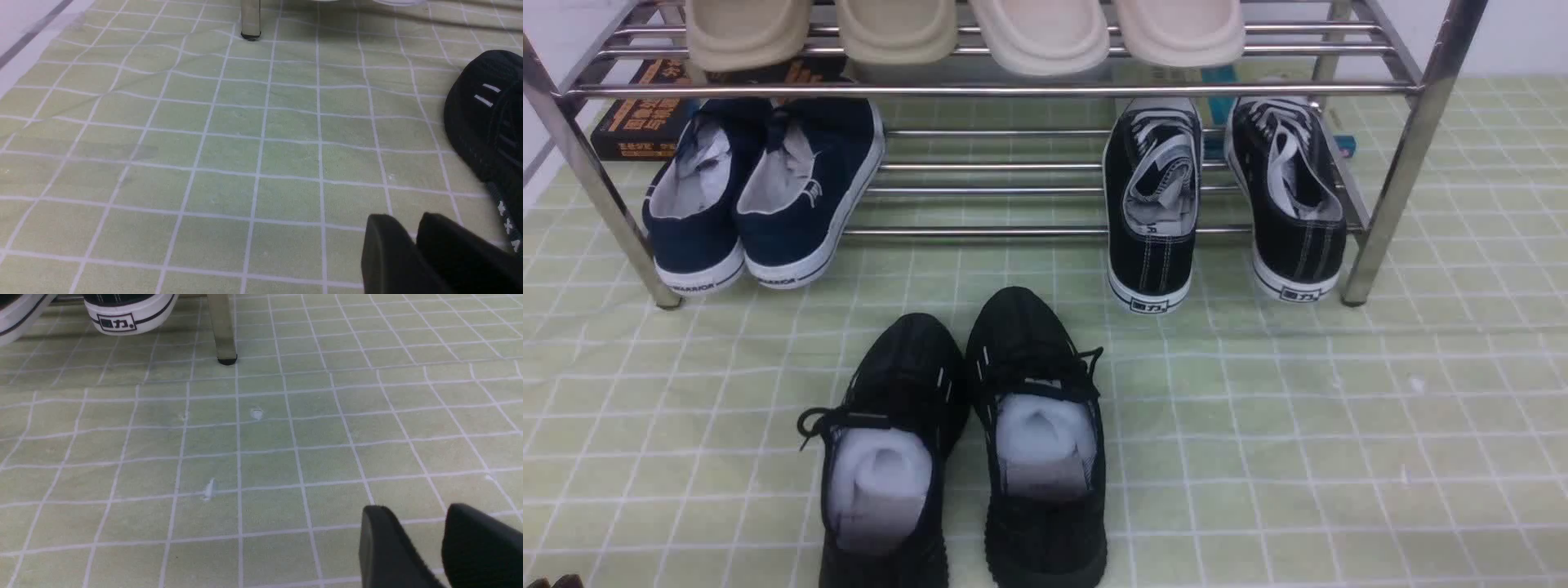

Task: Take the shoes off the shelf with your hand from the green coffee tablecloth.

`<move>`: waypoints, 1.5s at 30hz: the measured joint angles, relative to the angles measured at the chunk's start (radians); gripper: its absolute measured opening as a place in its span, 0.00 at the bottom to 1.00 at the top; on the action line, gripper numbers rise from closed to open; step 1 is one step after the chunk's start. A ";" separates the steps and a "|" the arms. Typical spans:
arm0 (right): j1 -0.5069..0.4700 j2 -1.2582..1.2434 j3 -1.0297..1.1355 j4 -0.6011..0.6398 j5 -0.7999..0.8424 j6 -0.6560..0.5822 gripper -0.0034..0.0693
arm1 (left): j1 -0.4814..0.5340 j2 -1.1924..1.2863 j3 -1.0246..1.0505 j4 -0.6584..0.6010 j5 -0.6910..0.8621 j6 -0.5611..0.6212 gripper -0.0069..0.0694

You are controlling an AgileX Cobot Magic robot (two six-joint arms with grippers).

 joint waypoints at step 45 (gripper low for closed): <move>0.000 0.000 0.008 0.520 -0.037 0.303 0.37 | 0.000 0.000 0.001 0.000 0.000 0.000 0.33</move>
